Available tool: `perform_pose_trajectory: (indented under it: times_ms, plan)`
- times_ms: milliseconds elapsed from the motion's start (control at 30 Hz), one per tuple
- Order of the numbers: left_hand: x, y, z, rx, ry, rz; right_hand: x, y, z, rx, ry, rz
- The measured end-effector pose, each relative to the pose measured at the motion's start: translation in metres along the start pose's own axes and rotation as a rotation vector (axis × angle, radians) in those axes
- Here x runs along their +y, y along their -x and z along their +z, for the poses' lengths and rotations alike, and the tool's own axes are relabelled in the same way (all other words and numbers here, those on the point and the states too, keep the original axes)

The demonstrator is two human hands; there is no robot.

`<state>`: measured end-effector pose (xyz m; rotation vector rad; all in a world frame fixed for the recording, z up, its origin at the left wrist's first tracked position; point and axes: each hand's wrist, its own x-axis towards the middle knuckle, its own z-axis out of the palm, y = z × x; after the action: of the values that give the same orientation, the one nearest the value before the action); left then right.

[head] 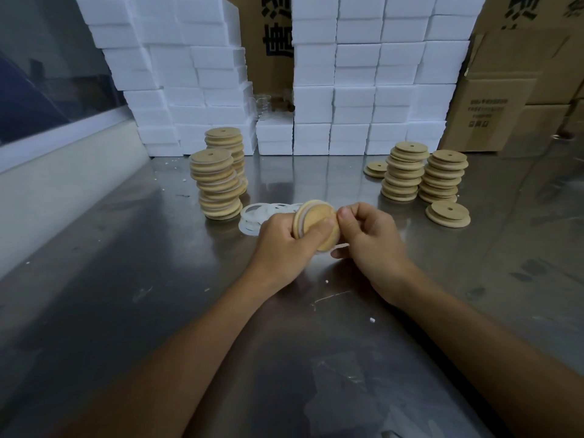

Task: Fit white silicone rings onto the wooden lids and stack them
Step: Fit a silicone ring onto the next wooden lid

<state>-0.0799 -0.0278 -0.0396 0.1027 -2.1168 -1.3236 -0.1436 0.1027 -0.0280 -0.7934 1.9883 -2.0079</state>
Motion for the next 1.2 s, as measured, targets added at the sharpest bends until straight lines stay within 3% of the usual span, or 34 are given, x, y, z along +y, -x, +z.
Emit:
perform_pose_trajectory:
  times_ms: [100, 167, 333, 567, 733, 867, 1033, 1200]
  plan:
    - [-0.001, 0.002, 0.000, -0.114, 0.027, -0.043, -0.001, 0.002, 0.000, 0.036, 0.291, -0.287]
    - [0.001, 0.003, 0.000, -0.144, 0.003, -0.030, -0.002, 0.002, -0.002, 0.023, 0.303, -0.334]
    - [0.004, 0.002, -0.001, -0.028, -0.027, 0.019, -0.004, 0.000, -0.003, -0.054, 0.155, -0.093]
    - [0.008, 0.003, 0.001, 0.041, -0.079, 0.078, -0.002, -0.001, 0.001, -0.053, -0.082, 0.044]
    - [0.005, 0.000, -0.002, 0.049, 0.047, -0.044, -0.002, 0.000, -0.001, -0.129, -0.141, 0.072]
    - [0.003, 0.000, 0.001, 0.093, -0.032, -0.014, 0.000, 0.000, 0.002, -0.045, -0.037, 0.016]
    - [0.001, 0.000, -0.004, 0.225, -0.351, 0.153, 0.005, 0.001, -0.001, 0.138, 0.507, -0.284]
    - [0.010, 0.006, -0.003, 0.229, -0.520, 0.365, -0.004, 0.001, -0.013, 0.125, 0.745, -0.425]
